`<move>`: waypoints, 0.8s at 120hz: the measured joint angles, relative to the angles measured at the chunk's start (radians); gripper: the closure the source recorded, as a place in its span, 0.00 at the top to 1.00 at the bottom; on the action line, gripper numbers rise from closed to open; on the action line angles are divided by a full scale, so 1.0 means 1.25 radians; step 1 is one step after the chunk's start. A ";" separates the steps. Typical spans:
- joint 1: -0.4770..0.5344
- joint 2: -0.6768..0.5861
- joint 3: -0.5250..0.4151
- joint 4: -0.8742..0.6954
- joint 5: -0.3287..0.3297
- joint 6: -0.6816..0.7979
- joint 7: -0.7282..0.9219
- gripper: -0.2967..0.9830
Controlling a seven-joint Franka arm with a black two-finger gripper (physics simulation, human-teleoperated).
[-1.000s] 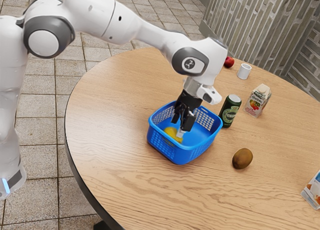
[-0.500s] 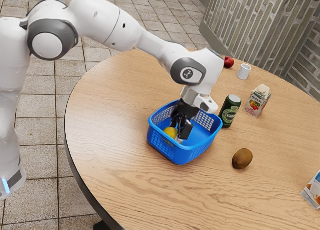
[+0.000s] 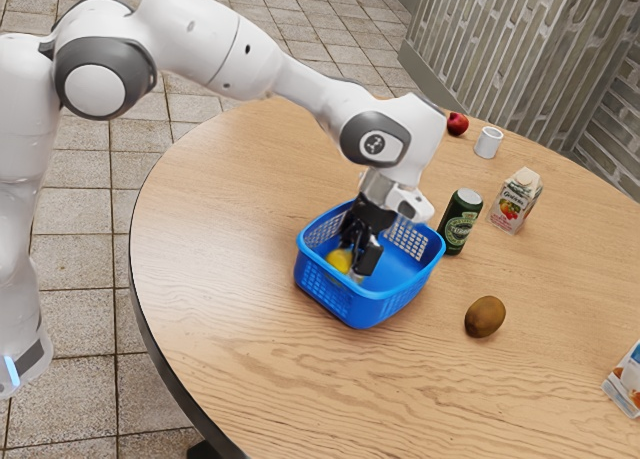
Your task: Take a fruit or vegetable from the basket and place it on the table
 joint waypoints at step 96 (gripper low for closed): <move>-0.001 -0.031 0.241 0.313 0.116 -0.168 -0.005 0.56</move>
